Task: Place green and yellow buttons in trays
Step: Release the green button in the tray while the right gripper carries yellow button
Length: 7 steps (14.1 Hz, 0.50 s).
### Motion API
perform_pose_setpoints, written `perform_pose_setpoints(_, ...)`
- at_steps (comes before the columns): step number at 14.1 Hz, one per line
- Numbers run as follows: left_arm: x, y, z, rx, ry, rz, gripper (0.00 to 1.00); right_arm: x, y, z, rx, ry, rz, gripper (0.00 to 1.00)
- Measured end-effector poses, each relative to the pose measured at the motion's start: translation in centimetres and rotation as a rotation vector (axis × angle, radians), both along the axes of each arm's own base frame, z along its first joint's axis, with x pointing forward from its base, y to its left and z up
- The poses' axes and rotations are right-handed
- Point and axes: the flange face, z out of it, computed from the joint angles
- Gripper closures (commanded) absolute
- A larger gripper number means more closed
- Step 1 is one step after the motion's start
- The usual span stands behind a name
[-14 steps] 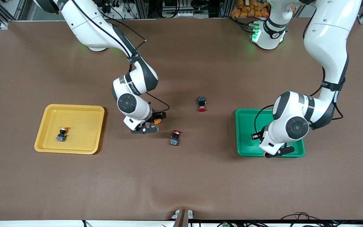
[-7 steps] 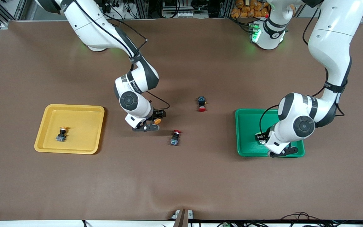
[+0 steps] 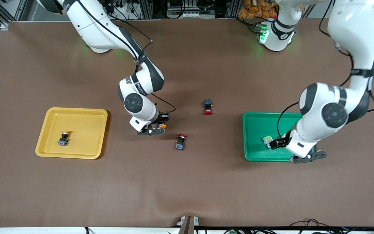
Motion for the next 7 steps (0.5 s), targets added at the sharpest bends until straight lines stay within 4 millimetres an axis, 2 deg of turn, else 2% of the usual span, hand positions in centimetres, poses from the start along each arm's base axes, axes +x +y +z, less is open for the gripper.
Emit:
perform_pose_setpoints(4,-0.9,0.1,7.0,0.024,-0.029,0.004,0.00,0.8,-1.4,0.7,-0.011,0.009,-0.023,1.00)
perform_pose_setpoints(7,-1.9,0.1,11.5,0.041,-0.033,0.008,0.00,3.1,-5.1,4.2,-0.030,0.076,-0.070,1.00)
